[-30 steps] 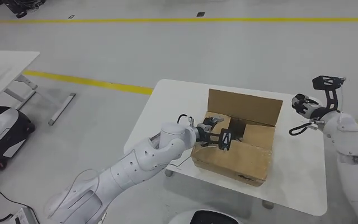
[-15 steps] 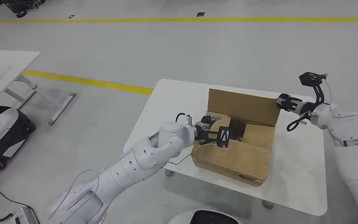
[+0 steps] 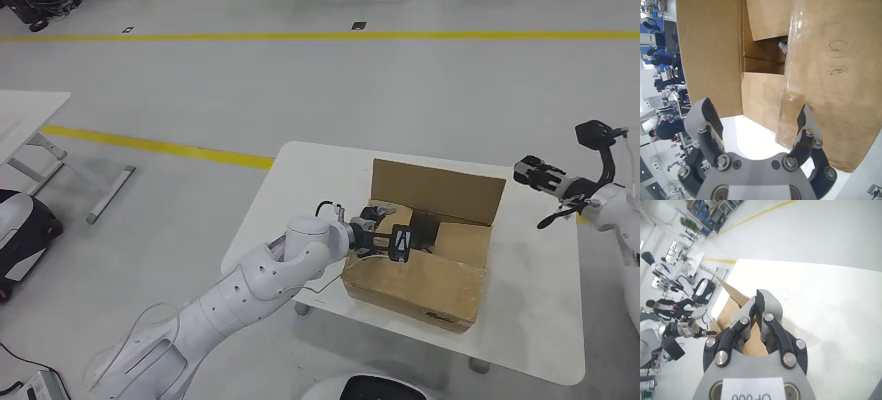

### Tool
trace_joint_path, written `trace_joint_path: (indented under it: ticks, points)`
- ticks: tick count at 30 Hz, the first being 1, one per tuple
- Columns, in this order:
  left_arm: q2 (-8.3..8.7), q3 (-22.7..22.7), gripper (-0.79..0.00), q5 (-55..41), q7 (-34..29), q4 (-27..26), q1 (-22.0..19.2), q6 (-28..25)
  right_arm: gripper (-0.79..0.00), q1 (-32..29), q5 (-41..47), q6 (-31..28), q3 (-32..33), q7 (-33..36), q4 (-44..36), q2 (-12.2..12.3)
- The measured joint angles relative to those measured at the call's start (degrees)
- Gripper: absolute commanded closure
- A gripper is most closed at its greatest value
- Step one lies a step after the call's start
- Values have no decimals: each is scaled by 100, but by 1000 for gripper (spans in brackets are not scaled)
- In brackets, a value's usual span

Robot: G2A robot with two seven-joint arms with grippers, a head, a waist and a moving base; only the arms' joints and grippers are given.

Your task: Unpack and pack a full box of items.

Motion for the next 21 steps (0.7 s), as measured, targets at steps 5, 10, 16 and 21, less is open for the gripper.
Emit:
trace_joint_path:
  ticks: [5,10,16,21]
  points:
    - [-21,-36,-785,14,-12,8,15,-36,0,194,-13,254,-167,-56,384,-54]
    - [-28,-120,-785,18,-39,-8,41,-60,0,470,-40,243,-586,21,890,-193]
    - [-42,-200,-785,22,-81,-14,66,-95,0,716,103,18,-986,151,1376,-364]
    - [-64,-204,-785,54,-72,26,52,-164,0,779,135,-368,-1087,332,1578,-390]
